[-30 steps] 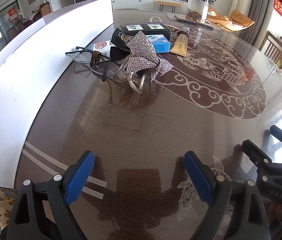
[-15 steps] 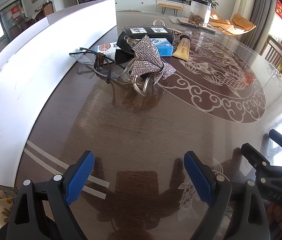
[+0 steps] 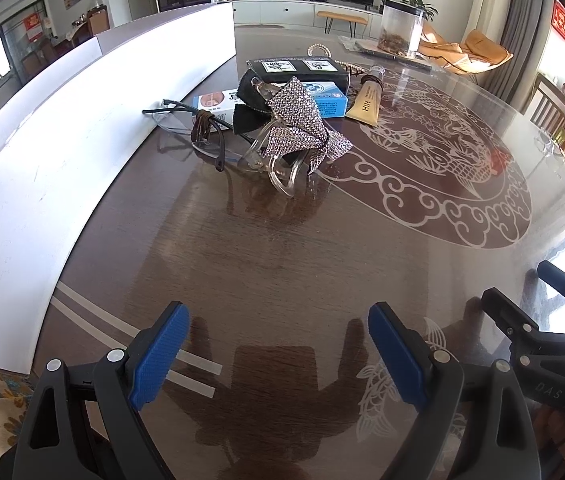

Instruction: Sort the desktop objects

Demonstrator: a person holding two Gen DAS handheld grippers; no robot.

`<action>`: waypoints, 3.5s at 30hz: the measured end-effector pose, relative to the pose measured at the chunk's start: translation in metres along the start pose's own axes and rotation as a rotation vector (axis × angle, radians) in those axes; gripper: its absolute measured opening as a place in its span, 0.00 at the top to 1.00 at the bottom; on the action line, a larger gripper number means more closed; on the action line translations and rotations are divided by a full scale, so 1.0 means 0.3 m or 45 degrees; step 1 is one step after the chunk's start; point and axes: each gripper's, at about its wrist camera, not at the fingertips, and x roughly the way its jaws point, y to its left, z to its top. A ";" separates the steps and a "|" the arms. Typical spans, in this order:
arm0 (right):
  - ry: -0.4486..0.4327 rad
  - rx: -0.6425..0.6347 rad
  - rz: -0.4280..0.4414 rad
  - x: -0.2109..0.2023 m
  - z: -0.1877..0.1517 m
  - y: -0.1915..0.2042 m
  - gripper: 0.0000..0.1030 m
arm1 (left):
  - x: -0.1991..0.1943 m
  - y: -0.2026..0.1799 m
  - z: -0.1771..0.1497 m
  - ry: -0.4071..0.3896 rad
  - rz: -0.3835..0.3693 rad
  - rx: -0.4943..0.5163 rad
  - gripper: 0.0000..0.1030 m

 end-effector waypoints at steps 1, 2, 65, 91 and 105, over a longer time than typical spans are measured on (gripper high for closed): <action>0.000 0.000 0.000 0.000 0.000 0.000 0.00 | 0.000 0.000 0.000 -0.001 -0.001 -0.001 0.11; 0.000 0.000 0.000 0.000 0.000 0.000 0.00 | 0.000 0.001 0.001 -0.001 -0.001 -0.003 0.11; -0.017 -0.530 0.520 0.158 0.379 0.455 0.00 | -0.118 0.278 -0.042 -0.220 -0.153 -0.492 0.12; 0.047 -0.466 0.449 0.182 0.341 0.393 0.56 | -0.070 0.355 -0.054 -0.162 -0.289 -0.651 0.12; -0.052 -0.490 0.381 0.120 0.316 0.273 0.09 | -0.074 0.366 -0.063 -0.174 -0.311 -0.677 0.12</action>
